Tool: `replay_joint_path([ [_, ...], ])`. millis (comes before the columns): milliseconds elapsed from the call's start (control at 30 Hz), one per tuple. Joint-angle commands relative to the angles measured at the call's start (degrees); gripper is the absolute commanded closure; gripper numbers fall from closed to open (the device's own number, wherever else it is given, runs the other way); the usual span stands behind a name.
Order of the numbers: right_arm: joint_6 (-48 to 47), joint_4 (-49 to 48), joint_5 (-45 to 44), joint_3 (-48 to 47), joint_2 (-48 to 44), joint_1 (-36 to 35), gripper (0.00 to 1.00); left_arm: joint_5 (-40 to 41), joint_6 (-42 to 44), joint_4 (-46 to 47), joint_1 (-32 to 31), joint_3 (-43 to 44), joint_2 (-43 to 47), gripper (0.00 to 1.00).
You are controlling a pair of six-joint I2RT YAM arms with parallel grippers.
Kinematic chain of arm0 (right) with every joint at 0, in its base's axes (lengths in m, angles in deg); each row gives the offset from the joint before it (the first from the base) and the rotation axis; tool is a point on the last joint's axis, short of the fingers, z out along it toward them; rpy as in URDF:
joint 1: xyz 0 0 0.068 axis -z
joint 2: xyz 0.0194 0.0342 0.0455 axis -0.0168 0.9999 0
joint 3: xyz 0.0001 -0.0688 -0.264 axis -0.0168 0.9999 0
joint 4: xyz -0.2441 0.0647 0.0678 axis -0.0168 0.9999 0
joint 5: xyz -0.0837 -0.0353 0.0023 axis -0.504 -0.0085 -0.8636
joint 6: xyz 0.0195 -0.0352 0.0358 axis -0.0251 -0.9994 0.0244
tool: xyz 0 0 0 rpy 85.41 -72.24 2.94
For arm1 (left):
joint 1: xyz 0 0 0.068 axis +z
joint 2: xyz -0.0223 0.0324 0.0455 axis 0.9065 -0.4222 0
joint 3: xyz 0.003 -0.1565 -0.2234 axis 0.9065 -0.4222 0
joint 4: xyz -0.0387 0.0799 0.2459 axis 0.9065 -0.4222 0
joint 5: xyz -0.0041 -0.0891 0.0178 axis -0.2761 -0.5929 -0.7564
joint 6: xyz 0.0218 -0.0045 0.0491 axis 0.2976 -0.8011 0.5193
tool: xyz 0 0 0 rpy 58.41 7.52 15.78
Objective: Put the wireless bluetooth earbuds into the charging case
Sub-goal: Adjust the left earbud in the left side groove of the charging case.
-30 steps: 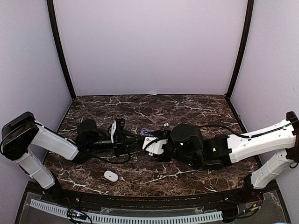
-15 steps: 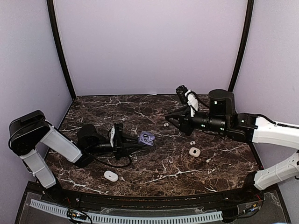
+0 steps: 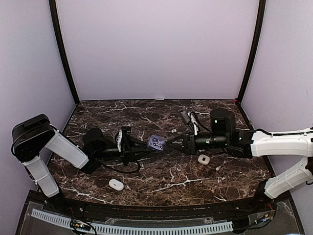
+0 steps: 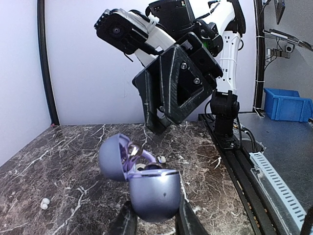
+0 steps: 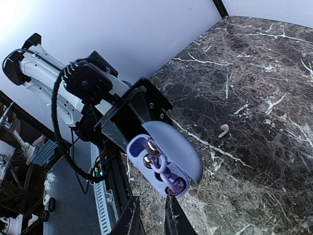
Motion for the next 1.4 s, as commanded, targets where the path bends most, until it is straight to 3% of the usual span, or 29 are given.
replay_joint_path([
  [0,2.2,-8.4,3.3,-0.1,1.5,0.3,0.83,-1.0,-0.4,2.4,-0.1,1.0,0.1,0.98],
  [1367,2.2,-11.2,5.0,-3.6,9.0,0.3,0.83,-1.1,3.5,-2.0,-0.8,1.8,0.9,0.98],
])
